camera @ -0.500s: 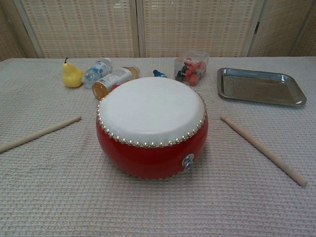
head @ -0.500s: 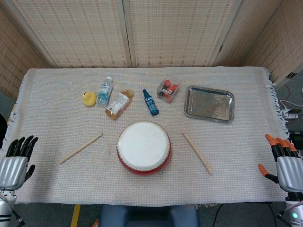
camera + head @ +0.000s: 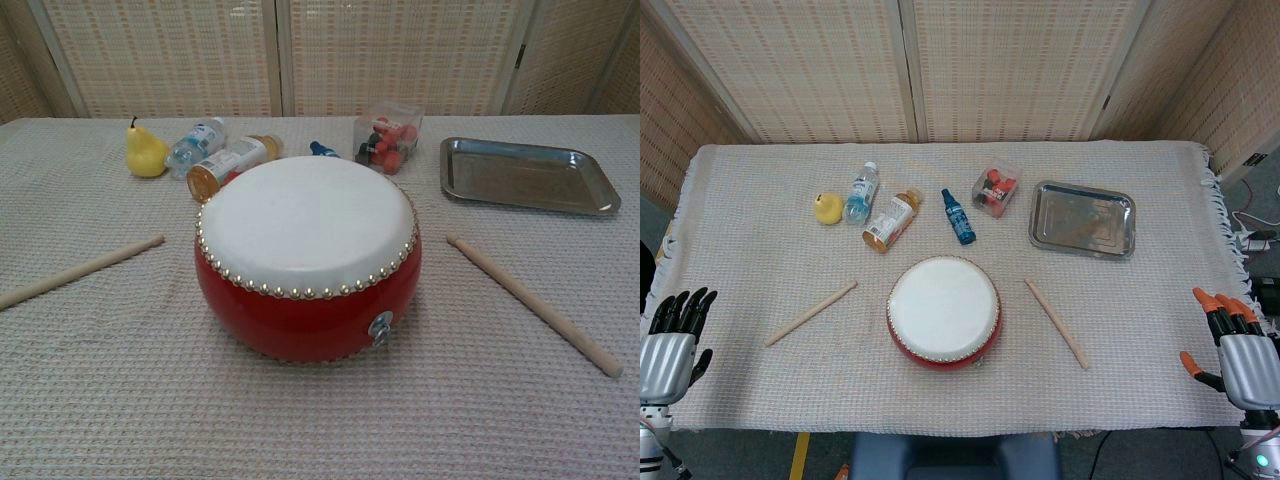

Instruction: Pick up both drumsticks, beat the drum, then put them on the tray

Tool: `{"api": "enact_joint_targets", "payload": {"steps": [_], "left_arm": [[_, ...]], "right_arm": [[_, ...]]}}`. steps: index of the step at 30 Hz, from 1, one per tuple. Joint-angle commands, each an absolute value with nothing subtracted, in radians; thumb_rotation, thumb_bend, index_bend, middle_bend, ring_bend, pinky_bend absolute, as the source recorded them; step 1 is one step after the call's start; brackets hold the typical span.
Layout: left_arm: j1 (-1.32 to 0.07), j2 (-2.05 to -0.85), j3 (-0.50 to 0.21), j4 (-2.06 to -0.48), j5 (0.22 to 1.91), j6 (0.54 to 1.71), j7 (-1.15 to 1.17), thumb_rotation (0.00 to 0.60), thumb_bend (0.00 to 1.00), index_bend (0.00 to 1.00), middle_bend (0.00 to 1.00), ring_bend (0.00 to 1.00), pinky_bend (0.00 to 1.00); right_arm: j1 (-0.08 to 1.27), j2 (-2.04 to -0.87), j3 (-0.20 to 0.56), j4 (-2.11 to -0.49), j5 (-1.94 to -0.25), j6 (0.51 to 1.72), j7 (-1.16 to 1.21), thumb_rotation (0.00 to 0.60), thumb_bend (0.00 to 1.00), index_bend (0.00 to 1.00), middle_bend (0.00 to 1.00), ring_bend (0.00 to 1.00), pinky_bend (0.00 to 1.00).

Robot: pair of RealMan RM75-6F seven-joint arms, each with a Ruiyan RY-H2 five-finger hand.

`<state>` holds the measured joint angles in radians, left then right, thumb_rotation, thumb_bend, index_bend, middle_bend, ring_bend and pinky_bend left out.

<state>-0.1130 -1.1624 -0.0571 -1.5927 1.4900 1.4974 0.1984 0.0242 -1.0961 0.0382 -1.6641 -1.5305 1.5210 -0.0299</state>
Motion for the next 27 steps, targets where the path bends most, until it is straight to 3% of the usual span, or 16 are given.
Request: {"api": "enact_joint_targets", "payload": {"steps": [1,7,20,27], "left_arm": [[-0.110,-1.163,-0.055,-1.589,1.494,1.503,0.193,0.600,0.28,0.07,0.05,0.03,0.05],[-0.099,-1.167,-0.051,-1.575,1.493,1.514,0.175,0.600,0.28,0.07,0.05,0.03,0.05],[-0.092,-1.180,-0.043,-1.536,1.491,1.507,0.130,0.600,0.28,0.07,0.05,0.03,0.05],[-0.133,-1.221,-0.079,-1.511,1.481,1.472,0.036,0.600,0.28,0.17,0.13,0.09,0.08]], "right_arm": [[0.027,-1.092,0.035,-1.671,-1.537,1.515,-0.027,0.600,0.25,0.06,0.14,0.00,0.12],[0.061,-1.111,0.026,-1.685,-1.558,1.461,-0.030,0.600,0.25,0.06,0.14,0.00,0.12],[0.215,-1.259,0.033,-1.642,-1.504,1.197,-0.111,0.600,0.25,0.06,0.14,0.00,0.12],[0.258,-1.251,0.064,-1.647,-1.538,1.209,-0.081,0.600,0.25,0.06,0.14,0.00,0.12]]}}
